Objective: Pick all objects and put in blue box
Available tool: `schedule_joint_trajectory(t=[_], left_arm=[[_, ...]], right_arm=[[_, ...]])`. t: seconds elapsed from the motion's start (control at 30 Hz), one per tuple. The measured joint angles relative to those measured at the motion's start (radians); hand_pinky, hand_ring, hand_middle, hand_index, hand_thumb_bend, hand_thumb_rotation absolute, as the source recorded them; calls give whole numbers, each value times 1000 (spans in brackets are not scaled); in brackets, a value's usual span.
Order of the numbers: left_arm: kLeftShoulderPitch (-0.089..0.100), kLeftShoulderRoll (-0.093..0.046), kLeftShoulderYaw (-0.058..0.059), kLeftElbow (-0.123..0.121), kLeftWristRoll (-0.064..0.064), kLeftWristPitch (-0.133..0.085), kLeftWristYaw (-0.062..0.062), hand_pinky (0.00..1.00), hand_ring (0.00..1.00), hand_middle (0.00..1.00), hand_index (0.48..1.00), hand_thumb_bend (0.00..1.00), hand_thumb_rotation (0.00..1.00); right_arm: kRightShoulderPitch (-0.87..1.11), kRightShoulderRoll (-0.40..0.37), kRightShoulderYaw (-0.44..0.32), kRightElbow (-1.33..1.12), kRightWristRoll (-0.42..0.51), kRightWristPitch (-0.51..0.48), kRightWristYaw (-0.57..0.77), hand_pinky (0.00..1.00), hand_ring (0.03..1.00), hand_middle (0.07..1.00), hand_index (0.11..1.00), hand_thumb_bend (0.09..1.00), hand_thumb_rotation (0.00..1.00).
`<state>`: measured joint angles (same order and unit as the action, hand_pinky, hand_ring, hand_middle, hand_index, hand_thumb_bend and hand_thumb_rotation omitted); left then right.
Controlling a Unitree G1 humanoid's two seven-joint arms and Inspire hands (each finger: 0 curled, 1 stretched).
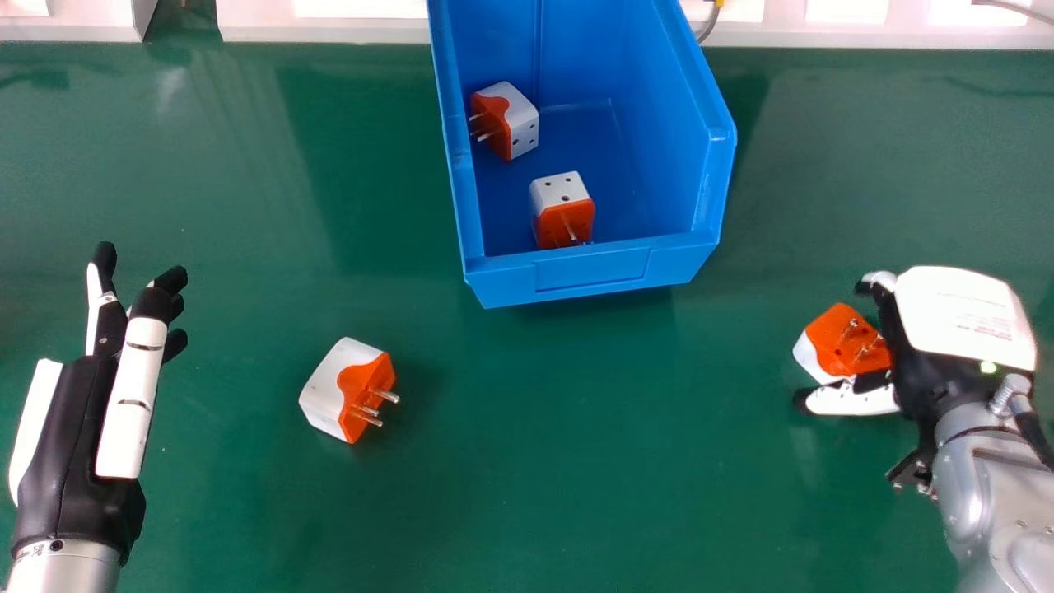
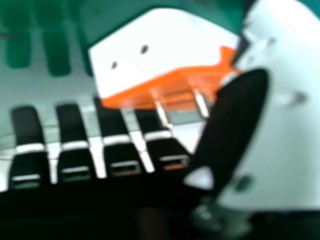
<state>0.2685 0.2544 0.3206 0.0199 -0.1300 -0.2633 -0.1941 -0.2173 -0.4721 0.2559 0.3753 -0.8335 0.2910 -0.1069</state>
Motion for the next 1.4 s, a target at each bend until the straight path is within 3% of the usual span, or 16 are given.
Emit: schedule_joint_trajectory(t=[0.07, 0.33, 0.7, 0.8, 0.93, 1.13, 1.4], left_arm=[[0, 0, -1, -5, 3, 4, 0, 920, 942, 931, 939, 502, 1000], [-6, 0, -3, -5, 8, 7, 2, 921, 942, 931, 938, 518, 1000], [-5, 0, -2, -5, 11, 14, 2, 924, 940, 929, 936, 523, 1000], [-3, 0, -2, -8, 13, 15, 2, 924, 940, 929, 936, 528, 1000], [-1, 0, -2, -10, 13, 15, 2, 934, 945, 932, 938, 523, 1000], [1, 0, -5, -16, 14, 16, 2, 936, 944, 931, 937, 529, 1000], [-1, 0, -11, -23, 15, 23, 6, 937, 945, 932, 938, 522, 1000]], right_arm=[[-12, 7, -13, 24, 29, -8, -21, 180, 248, 334, 480, 468, 172], [-44, 1, -31, 63, 109, -83, -74, 273, 367, 451, 482, 486, 146], [-46, 3, -31, 63, 136, -88, -80, 246, 335, 423, 482, 487, 141], [-39, 5, -32, 60, 150, -88, -93, 208, 284, 370, 479, 488, 139], [-16, 8, -36, 30, 159, -86, -98, 226, 310, 396, 480, 487, 139], [78, 9, -50, -133, 161, -89, -89, 137, 189, 253, 471, 490, 137], [303, 9, -67, -567, 142, -54, 7, 53, 85, 138, 469, 487, 138]])
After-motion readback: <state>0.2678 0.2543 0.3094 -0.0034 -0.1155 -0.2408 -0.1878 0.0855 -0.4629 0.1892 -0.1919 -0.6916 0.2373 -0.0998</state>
